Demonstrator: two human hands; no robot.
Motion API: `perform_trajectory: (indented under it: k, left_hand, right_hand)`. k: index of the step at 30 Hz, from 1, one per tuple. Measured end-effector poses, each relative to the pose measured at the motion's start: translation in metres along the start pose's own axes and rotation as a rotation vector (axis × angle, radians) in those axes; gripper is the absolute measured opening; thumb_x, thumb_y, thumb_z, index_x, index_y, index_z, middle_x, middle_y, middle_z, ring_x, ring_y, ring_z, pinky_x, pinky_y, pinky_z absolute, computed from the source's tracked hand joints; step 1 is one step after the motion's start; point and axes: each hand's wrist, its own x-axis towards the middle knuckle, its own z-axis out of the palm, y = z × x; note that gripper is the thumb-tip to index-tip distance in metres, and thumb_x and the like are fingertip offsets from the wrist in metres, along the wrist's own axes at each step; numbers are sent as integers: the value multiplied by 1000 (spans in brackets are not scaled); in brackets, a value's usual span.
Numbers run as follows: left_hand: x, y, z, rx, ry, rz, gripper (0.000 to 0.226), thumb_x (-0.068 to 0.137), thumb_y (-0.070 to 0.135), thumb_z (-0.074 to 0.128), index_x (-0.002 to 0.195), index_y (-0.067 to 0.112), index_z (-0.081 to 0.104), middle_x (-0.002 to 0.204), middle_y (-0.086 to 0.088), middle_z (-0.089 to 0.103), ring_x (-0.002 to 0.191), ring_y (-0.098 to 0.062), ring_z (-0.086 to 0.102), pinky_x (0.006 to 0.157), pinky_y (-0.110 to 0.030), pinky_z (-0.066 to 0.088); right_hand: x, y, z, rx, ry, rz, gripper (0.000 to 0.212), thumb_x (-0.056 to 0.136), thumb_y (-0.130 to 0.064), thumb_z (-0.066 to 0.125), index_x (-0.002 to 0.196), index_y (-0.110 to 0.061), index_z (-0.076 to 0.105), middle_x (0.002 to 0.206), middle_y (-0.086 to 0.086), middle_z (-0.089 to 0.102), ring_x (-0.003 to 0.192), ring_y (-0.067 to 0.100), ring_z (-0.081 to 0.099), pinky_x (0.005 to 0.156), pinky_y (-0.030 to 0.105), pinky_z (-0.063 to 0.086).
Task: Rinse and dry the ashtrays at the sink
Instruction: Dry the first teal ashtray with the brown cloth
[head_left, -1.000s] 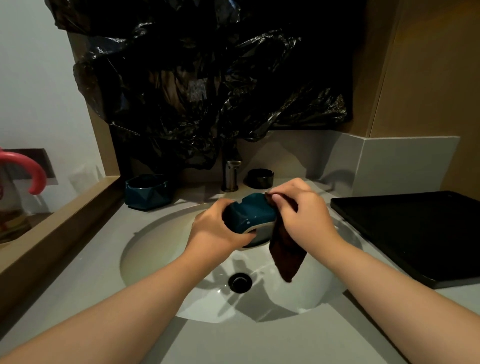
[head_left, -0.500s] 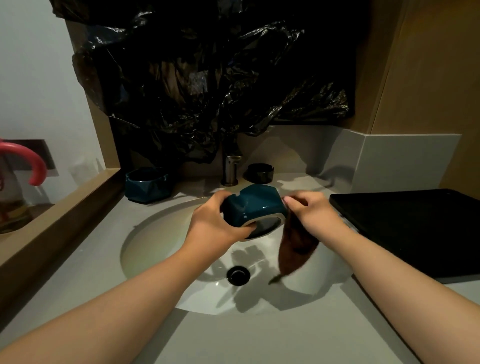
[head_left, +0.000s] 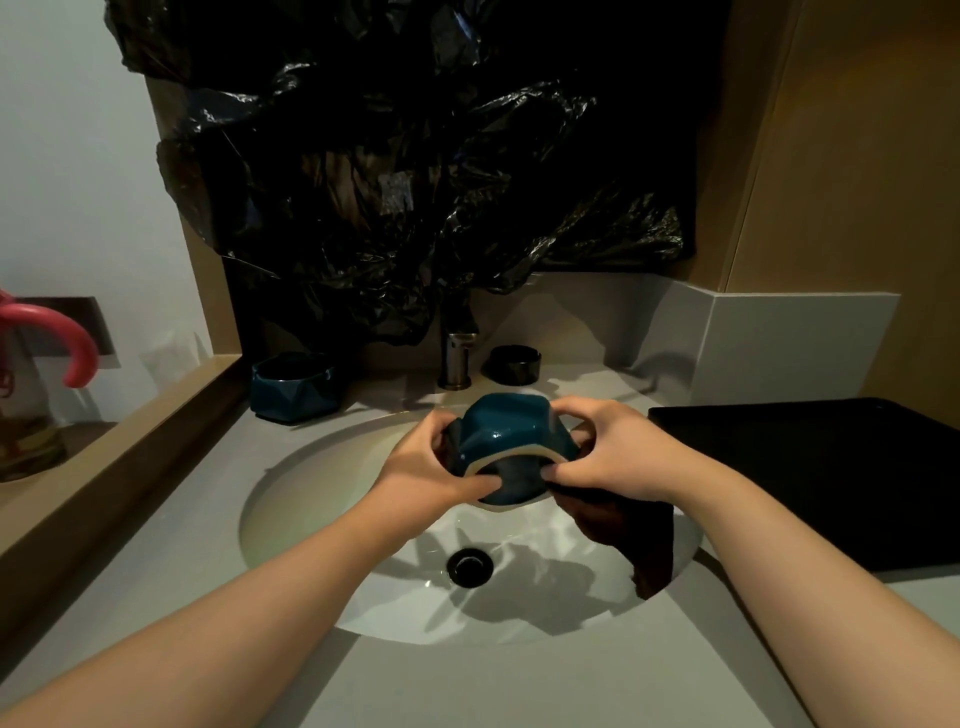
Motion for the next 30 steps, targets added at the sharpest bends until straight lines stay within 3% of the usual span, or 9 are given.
perform_trajectory:
  k: [5, 7, 11, 13, 15, 20, 23, 26, 30]
  left_hand:
    - [-5, -1, 2, 368, -19, 144, 62, 71, 24, 81, 119, 41, 46, 109, 18, 56, 106, -5, 54, 93, -26, 50]
    - [-6, 1, 5, 487, -2, 190, 66, 72, 31, 78, 128, 39, 45, 116, 15, 56, 108, -8, 53, 94, -28, 49]
    - [-2, 1, 7, 571, 33, 118, 64, 71, 36, 79, 127, 31, 49, 111, 11, 57, 103, -12, 54, 89, -29, 50]
    - [1, 0, 5, 544, 62, 59, 63, 69, 36, 81, 123, 30, 50, 106, 12, 57, 103, -12, 53, 88, -27, 50]
    - [3, 0, 3, 553, 85, 35, 63, 68, 38, 81, 122, 30, 50, 106, 12, 57, 103, -12, 52, 86, -27, 49]
    - [-1, 0, 5, 605, 38, 110, 62, 69, 36, 80, 124, 32, 51, 109, 11, 59, 102, -14, 55, 89, -32, 52]
    - [-3, 1, 5, 641, 15, 169, 61, 69, 35, 79, 124, 33, 51, 111, 10, 61, 100, -13, 56, 88, -31, 51]
    - [0, -1, 1, 631, 48, 132, 63, 70, 37, 78, 126, 30, 51, 111, 8, 61, 100, -14, 56, 86, -31, 51]
    - [5, -6, 0, 628, 64, 53, 65, 67, 41, 78, 125, 32, 51, 109, 10, 61, 102, -13, 55, 87, -29, 50]
  right_hand:
    - [0, -4, 5, -276, 32, -26, 55, 72, -37, 73, 121, -42, 48, 72, -5, 63, 68, 9, 61, 63, 30, 54]
    - [1, -6, 8, -403, 60, -48, 56, 72, -38, 69, 123, -42, 47, 69, -9, 58, 67, 6, 55, 57, 26, 47]
    - [6, -5, 17, -536, 98, -116, 52, 75, -42, 67, 123, -41, 47, 70, -15, 51, 72, 7, 52, 58, 24, 43]
    - [8, 0, 15, -405, 48, -44, 58, 75, -47, 71, 127, -40, 46, 78, -15, 52, 79, 9, 54, 67, 27, 48]
    - [10, 4, 6, -115, 71, 53, 50, 73, -42, 76, 117, -32, 53, 89, -8, 59, 84, 12, 59, 77, 32, 53]
    - [9, 0, 13, 155, 606, -36, 20, 78, -35, 73, 81, -24, 56, 85, -10, 58, 84, 11, 55, 76, 27, 47]
    - [9, -7, 40, 3, 510, -166, 21, 77, -41, 71, 86, -27, 59, 92, -15, 52, 91, 5, 49, 76, 16, 40]
    - [10, -6, 47, -72, 387, -208, 35, 78, -46, 69, 107, -28, 62, 112, -16, 46, 109, 0, 38, 85, 8, 32]
    - [4, -6, 45, -102, 241, -262, 44, 78, -32, 73, 120, -26, 61, 134, -14, 34, 128, 1, 27, 105, 19, 32]
